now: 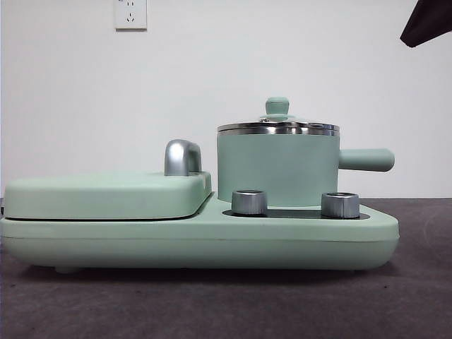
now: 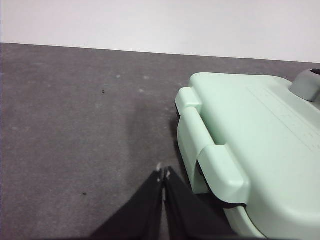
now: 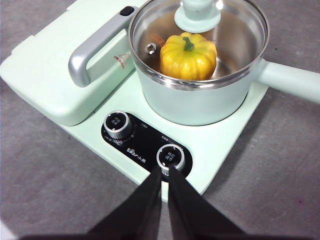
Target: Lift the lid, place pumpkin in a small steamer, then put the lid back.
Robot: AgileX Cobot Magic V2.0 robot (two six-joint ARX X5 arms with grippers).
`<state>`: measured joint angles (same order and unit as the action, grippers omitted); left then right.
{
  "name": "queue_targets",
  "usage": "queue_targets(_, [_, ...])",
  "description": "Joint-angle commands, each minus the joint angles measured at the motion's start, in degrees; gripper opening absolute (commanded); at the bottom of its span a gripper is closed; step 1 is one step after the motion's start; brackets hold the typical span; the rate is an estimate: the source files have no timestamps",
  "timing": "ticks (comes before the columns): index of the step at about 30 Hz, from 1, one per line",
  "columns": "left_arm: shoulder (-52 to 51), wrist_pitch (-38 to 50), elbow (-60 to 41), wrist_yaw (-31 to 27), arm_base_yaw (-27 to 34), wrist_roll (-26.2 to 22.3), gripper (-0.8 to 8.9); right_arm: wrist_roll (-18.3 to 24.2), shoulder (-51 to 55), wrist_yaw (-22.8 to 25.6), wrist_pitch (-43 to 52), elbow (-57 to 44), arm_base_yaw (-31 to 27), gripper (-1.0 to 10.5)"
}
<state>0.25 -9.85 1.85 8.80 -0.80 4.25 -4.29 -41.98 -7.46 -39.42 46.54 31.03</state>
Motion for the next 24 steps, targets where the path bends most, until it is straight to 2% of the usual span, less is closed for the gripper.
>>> queue_targets(1, [-0.07, -0.31, -1.11, -0.07, 0.04, 0.17, 0.07, 0.46, -0.22, -0.02, 0.63, 0.28, 0.33, 0.2])
queue_targets(13, [-0.07, -0.31, -1.11, -0.07, 0.04, 0.17, 0.07, 0.46, -0.22, -0.02, 0.63, 0.28, 0.33, 0.2])
queue_targets(14, [-0.07, -0.28, -1.11, -0.07, 0.04, 0.15, 0.07, 1.64, -0.22, 0.02, 0.68, 0.28, 0.33, 0.2])
queue_targets(15, [-0.07, -0.31, -1.11, -0.07, 0.04, 0.17, 0.07, 5.18, -0.22, 0.5, 0.57, 0.28, 0.33, 0.2])
queue_targets(17, [-0.07, -0.31, -1.11, -0.07, 0.04, 0.17, 0.07, 7.98, 0.26, 1.6, 0.74, -0.09, -0.04, 0.2])
queue_targets(20, [-0.07, -0.31, -1.11, -0.07, 0.04, 0.15, 0.07, 9.75, 3.56, 1.68, 7.32, -4.07, -2.03, 0.2])
queue_targets(24, [-0.07, -0.31, -1.11, -0.07, 0.04, 0.17, 0.07, 9.81, 12.15, 1.7, 19.8, -14.99, -7.96, 0.2])
